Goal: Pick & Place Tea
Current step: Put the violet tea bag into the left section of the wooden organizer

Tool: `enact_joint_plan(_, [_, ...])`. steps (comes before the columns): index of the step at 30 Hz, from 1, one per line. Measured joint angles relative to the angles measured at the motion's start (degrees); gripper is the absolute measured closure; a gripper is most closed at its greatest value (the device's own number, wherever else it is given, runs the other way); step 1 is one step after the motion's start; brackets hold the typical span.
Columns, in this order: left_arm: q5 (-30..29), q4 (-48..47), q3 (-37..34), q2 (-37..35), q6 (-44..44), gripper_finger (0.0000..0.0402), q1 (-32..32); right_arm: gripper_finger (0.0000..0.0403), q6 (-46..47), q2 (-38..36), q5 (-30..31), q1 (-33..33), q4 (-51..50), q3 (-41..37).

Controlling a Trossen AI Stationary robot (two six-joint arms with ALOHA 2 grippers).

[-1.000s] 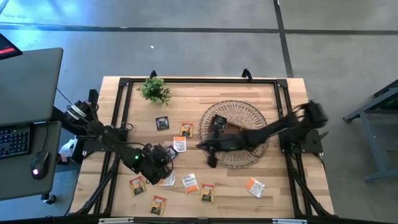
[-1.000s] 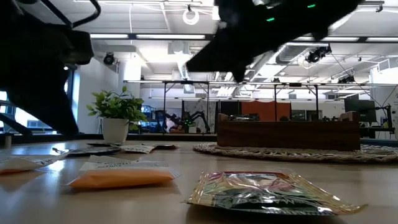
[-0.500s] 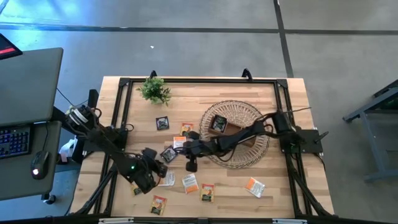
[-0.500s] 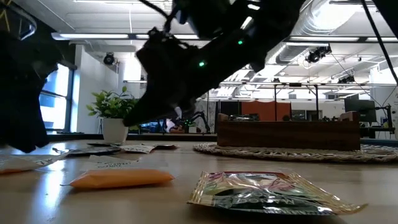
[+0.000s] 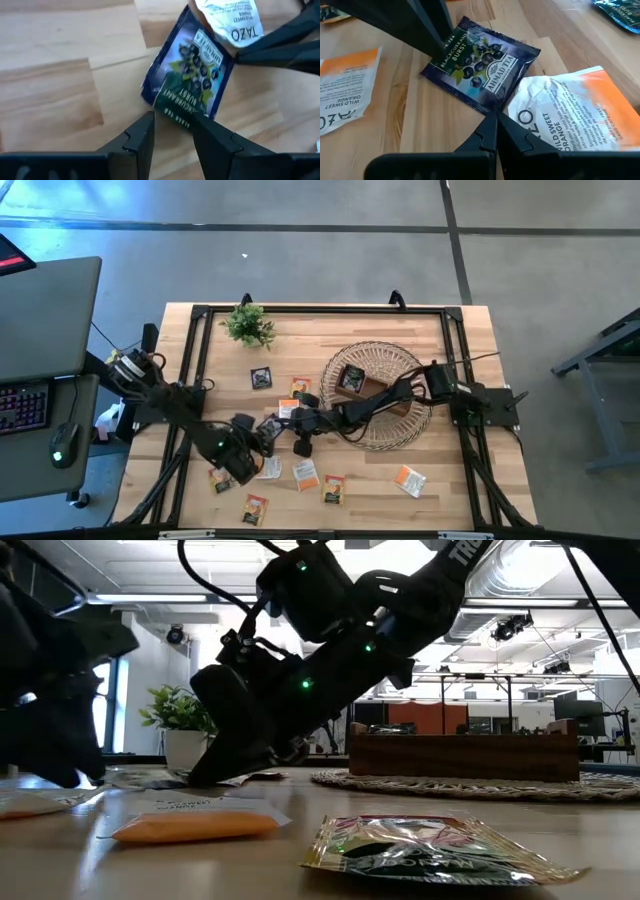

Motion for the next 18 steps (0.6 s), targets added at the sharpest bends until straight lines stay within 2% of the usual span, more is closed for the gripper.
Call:
enact_joint_plan(8, [0.23, 1.93, -0.03, 0.00, 7.52, 0.0271, 4.09, 0.0402, -0.30, 0.06, -1.73, -0.07, 0.19, -0.06])
enact_joint_plan(12, [0.40, 4.09, -0.11, 0.02, 14.73, 0.0271, 5.25, 0.0402, -0.39, 0.07, -1.93, -0.04, 0.13, -0.07])
enact_joint_plan(16, [-3.13, 6.93, -0.13, 0.13, 20.72, 0.0271, 5.23, 0.0402, -0.42, 0.09, -2.06, -0.04, 0.07, -0.07])
enact_joint_plan(18, [-3.06, 8.45, -0.13, 0.13, 23.47, 0.0271, 5.21, 0.0402, -0.41, 0.09, -2.12, -0.04, 0.04, -0.07])
